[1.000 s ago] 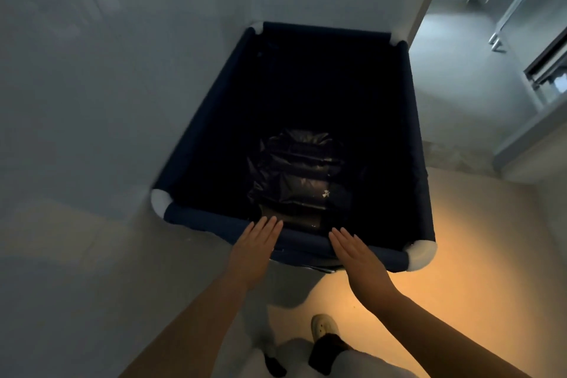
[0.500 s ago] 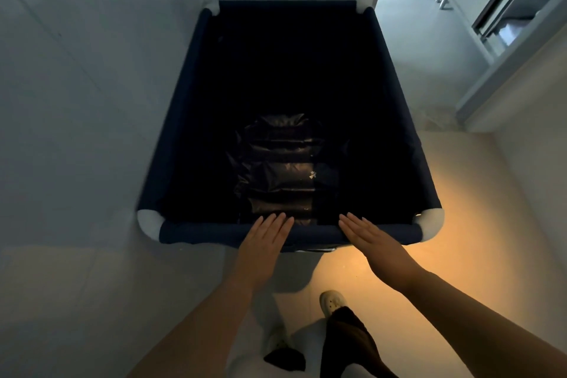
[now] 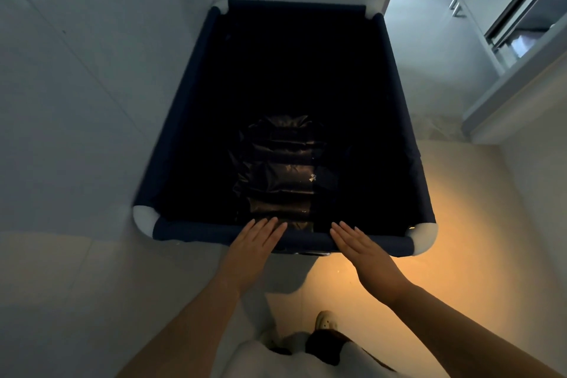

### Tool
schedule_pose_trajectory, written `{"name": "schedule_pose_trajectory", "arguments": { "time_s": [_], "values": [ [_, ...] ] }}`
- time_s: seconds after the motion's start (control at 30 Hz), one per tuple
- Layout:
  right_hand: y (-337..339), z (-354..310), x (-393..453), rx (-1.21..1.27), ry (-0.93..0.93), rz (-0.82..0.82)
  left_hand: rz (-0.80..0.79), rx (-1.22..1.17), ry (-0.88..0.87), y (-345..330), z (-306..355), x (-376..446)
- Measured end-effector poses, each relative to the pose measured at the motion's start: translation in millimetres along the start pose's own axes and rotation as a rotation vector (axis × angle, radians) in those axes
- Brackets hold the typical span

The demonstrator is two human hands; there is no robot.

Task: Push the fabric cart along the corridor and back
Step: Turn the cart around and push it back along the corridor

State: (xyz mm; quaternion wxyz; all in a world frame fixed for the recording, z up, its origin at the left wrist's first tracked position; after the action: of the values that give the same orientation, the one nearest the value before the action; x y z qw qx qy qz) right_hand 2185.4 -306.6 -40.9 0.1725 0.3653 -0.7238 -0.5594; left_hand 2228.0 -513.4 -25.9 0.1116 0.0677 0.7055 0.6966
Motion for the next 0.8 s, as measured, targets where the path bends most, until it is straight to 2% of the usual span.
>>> {"name": "schedule_pose_trajectory", "arguments": {
  "time_s": [0.3, 0.8],
  "values": [
    [-2.0, 1.6, 3.3, 0.03, -0.003, 0.003, -0.035, -0.026, 0.065, -6.6, 1.9, -1.5],
    [6.7, -5.2, 4.4, 0.058, -0.082, 0.016, -0.003, -0.041, 0.02, -5.5, -2.9, -2.6]
  ]
}}
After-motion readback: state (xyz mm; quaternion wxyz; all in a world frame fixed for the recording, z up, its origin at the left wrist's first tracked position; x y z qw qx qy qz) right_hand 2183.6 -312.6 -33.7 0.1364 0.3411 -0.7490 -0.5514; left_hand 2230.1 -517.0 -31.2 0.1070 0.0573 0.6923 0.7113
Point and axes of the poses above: each hand's wrist, its own x-axis towards the middle knuckle, its own y-axis out of the back of the hand, z = x × y, the point moved 7 cm from there along x, towards the middle knuckle, and after that the axes turned 5 degrees about x, right-handed, at the moved point
